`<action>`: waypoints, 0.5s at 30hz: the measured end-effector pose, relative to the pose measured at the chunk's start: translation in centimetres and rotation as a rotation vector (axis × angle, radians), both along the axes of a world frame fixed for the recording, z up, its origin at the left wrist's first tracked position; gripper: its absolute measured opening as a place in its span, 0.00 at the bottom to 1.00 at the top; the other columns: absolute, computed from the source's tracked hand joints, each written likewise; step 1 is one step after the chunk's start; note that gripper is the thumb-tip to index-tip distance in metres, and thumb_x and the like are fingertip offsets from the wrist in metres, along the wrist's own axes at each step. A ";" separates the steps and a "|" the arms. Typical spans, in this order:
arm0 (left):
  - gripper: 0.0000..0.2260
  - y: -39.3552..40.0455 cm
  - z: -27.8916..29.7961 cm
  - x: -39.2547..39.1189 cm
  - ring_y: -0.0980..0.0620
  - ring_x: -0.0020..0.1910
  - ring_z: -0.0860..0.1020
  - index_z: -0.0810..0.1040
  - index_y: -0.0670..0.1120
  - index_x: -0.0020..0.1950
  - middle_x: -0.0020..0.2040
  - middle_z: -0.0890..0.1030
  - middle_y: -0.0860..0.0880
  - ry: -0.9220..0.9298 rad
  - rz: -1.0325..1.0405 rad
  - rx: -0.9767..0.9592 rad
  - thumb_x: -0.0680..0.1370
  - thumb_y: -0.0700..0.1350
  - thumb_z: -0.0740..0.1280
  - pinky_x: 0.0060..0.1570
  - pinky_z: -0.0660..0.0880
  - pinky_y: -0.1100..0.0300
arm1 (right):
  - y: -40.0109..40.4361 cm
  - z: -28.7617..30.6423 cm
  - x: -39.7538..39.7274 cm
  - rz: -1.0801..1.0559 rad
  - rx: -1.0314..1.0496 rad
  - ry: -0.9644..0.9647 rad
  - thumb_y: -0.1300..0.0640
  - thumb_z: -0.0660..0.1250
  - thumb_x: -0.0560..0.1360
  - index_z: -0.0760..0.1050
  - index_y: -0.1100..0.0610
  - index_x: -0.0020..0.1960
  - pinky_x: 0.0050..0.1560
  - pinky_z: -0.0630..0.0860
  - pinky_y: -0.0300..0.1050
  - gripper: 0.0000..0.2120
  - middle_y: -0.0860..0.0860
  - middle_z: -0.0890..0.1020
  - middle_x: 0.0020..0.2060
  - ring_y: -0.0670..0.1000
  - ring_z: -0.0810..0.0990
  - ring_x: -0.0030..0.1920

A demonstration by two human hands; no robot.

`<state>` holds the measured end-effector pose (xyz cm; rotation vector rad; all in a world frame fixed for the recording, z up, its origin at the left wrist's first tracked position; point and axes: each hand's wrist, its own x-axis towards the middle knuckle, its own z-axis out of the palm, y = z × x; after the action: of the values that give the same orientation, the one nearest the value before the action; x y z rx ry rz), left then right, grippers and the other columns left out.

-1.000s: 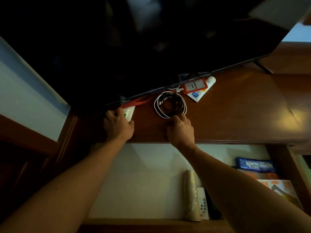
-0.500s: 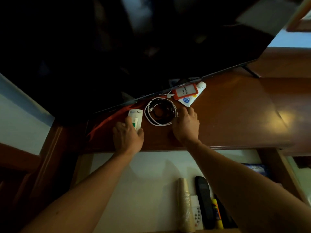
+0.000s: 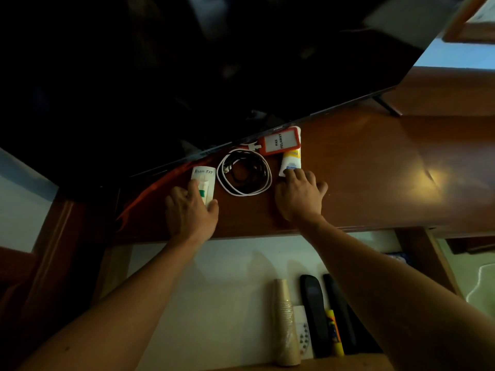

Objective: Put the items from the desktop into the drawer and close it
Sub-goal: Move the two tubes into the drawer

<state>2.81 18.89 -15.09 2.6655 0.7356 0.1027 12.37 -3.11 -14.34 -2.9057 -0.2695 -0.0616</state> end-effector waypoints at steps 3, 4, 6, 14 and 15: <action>0.29 0.0 0.1 0.0 0.38 0.63 0.70 0.65 0.47 0.72 0.65 0.69 0.37 0.001 -0.007 0.003 0.77 0.58 0.68 0.53 0.71 0.50 | 0.0 0.2 -0.9 -0.043 -0.011 -0.054 0.44 0.57 0.79 0.71 0.53 0.64 0.60 0.64 0.62 0.19 0.54 0.77 0.60 0.57 0.71 0.61; 0.29 0.1 0.1 0.0 0.38 0.62 0.70 0.65 0.47 0.72 0.65 0.69 0.37 0.002 -0.011 0.002 0.77 0.58 0.69 0.53 0.71 0.50 | 0.0 0.4 -0.6 -0.057 0.011 -0.061 0.45 0.58 0.79 0.70 0.53 0.65 0.60 0.64 0.62 0.19 0.55 0.76 0.60 0.58 0.70 0.61; 0.30 0.2 0.0 0.0 0.38 0.62 0.70 0.64 0.47 0.72 0.65 0.69 0.37 0.005 -0.017 0.006 0.77 0.59 0.68 0.53 0.71 0.50 | 0.4 0.7 0.8 -0.052 0.056 -0.048 0.45 0.57 0.79 0.66 0.52 0.69 0.62 0.64 0.64 0.21 0.56 0.70 0.65 0.59 0.68 0.63; 0.29 0.2 0.2 0.4 0.37 0.62 0.70 0.64 0.47 0.70 0.65 0.70 0.37 0.020 -0.016 0.011 0.76 0.58 0.69 0.52 0.72 0.49 | 0.9 0.5 3.0 -0.142 0.204 0.070 0.45 0.65 0.78 0.65 0.57 0.66 0.59 0.74 0.57 0.23 0.59 0.71 0.63 0.61 0.72 0.61; 0.29 0.3 0.3 0.4 0.37 0.63 0.70 0.64 0.46 0.70 0.65 0.70 0.37 0.023 -0.020 0.010 0.76 0.58 0.69 0.52 0.72 0.48 | 0.8 0.8 3.1 -0.162 0.215 0.081 0.48 0.66 0.77 0.65 0.58 0.65 0.58 0.74 0.56 0.23 0.59 0.72 0.62 0.61 0.72 0.61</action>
<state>3.25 19.17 -14.80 2.6869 0.7174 0.0700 15.49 -2.32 -13.52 -2.7019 -0.0111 0.0013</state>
